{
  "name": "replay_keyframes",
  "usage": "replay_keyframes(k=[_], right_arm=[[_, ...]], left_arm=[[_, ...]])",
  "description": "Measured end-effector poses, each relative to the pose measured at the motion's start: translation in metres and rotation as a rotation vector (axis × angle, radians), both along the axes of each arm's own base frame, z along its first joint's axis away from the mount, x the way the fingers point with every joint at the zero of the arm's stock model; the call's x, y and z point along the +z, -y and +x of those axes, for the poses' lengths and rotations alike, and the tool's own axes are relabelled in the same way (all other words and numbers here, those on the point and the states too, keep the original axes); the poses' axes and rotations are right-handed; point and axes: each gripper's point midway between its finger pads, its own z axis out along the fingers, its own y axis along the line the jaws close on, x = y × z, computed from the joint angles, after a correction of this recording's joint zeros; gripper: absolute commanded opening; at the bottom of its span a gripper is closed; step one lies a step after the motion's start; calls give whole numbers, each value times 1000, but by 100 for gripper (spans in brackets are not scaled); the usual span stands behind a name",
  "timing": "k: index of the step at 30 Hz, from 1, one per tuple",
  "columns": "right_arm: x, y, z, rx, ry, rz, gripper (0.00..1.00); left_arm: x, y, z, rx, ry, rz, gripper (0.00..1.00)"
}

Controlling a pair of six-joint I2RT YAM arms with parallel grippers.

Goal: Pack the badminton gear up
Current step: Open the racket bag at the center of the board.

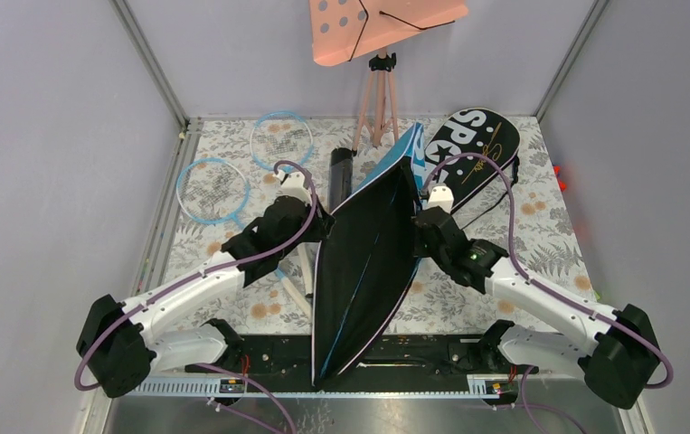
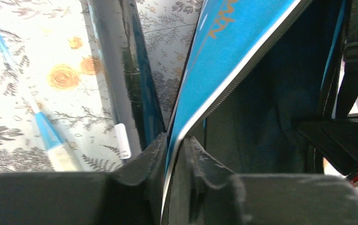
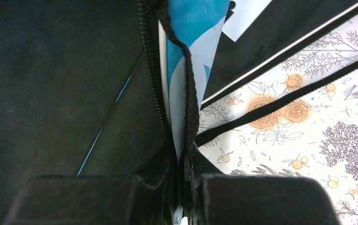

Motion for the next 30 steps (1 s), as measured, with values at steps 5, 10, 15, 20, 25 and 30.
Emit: replay_keyframes(k=[5, 10, 15, 20, 25, 30], right_arm=[[12, -7, 5, 39, 22, 32, 0], [12, -17, 10, 82, 11, 36, 0], [18, -25, 13, 128, 1, 21, 0], [33, -27, 17, 145, 25, 11, 0], [31, -24, 15, 150, 14, -7, 0], [28, -23, 14, 151, 2, -18, 0]], left_arm=[[-6, 8, -4, -48, -26, -7, 93], [-1, 20, -13, -128, -27, -39, 99], [20, 17, -29, -184, 22, -93, 99], [65, 0, -47, -194, 150, -185, 99], [94, -27, -51, -101, 251, -228, 99], [69, -64, -20, 185, 151, -127, 99]])
